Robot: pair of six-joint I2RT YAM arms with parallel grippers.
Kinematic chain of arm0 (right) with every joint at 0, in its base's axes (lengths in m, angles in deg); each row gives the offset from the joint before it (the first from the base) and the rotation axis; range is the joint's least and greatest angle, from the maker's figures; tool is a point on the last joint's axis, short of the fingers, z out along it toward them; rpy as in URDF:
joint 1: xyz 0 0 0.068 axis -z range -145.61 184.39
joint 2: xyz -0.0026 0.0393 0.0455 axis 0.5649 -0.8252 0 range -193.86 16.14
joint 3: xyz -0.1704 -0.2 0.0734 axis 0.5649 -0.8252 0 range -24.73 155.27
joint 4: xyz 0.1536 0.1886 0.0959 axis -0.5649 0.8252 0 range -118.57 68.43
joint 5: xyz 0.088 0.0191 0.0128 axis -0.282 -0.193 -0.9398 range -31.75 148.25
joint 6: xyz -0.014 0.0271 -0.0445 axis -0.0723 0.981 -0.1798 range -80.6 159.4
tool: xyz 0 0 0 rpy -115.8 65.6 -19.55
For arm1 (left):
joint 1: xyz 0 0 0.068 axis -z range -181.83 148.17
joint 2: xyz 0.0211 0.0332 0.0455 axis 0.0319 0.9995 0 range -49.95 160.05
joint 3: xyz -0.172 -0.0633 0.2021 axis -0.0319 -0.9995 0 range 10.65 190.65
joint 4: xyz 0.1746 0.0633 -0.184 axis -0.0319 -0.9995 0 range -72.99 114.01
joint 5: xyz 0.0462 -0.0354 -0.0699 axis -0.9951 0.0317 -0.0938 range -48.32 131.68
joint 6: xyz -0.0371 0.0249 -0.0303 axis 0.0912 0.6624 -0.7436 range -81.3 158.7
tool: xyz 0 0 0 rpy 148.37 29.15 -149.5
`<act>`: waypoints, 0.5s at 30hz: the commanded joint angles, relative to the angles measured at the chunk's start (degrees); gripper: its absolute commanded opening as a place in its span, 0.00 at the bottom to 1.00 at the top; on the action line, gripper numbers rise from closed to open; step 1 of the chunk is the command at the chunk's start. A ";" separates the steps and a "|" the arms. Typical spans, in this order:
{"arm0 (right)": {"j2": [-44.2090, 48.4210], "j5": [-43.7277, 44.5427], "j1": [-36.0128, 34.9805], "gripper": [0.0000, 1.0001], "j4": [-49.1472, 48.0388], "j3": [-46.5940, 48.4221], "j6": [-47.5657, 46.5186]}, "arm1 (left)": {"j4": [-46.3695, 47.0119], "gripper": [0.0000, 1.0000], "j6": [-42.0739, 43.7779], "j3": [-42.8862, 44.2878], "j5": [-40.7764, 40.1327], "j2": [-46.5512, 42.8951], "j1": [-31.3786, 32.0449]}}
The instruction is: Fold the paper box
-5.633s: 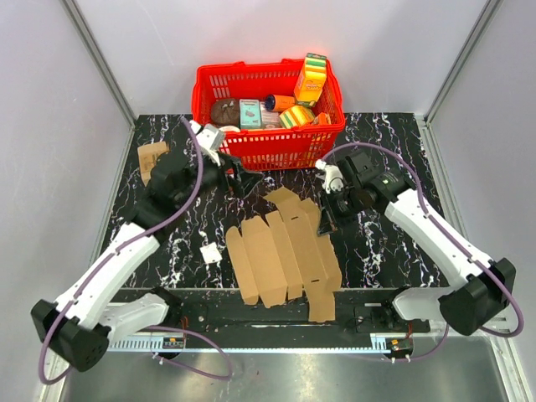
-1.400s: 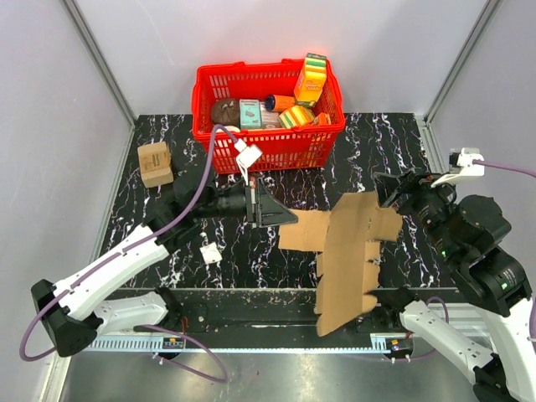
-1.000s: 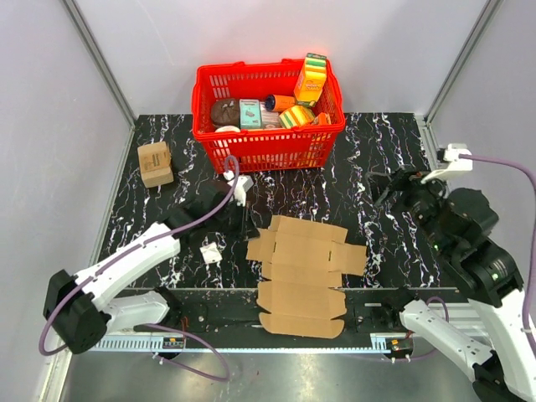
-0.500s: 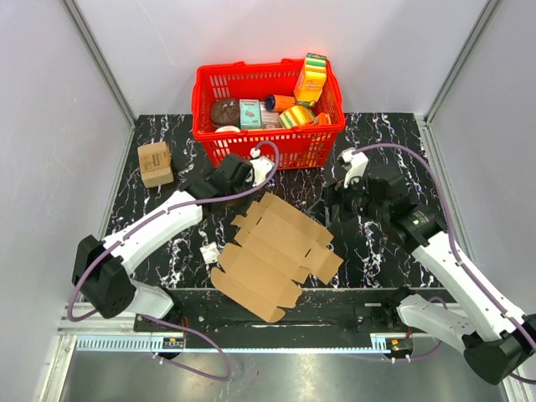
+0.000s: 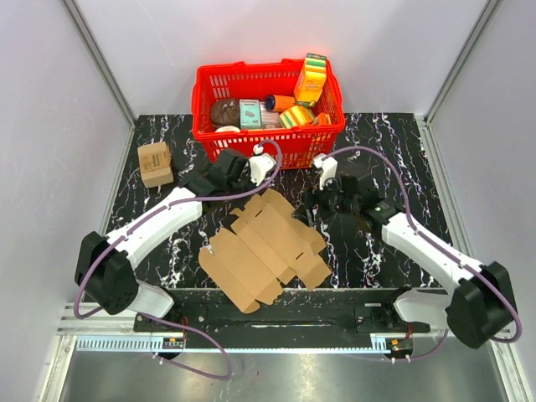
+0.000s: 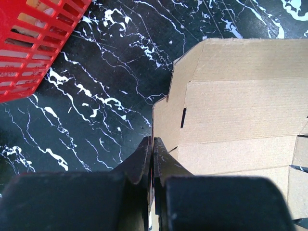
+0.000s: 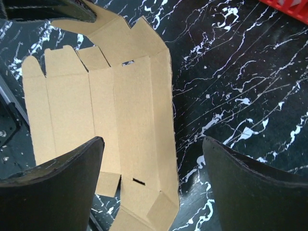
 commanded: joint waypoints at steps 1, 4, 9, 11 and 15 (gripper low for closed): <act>-5.65 -5.30 0.44 0.89 -6.06 2.66 -5.75 | 3.97 0.00 1.09 -0.93 2.02 -1.24 -0.22; -8.74 -9.09 0.70 0.88 -7.20 3.19 -6.54 | 4.50 0.00 1.17 -1.46 1.85 -1.86 -0.30; -10.32 -9.00 0.79 0.85 -13.61 0.30 -4.61 | 5.11 0.00 0.65 -1.98 1.67 -2.57 -0.48; -10.59 -8.22 0.79 0.84 -16.50 -1.55 -3.74 | 5.64 0.00 0.47 -2.25 1.76 -3.00 -0.65; -11.55 -8.47 0.88 0.79 -19.94 -4.10 -1.71 | 6.08 0.00 0.29 -2.77 1.94 -3.62 -0.92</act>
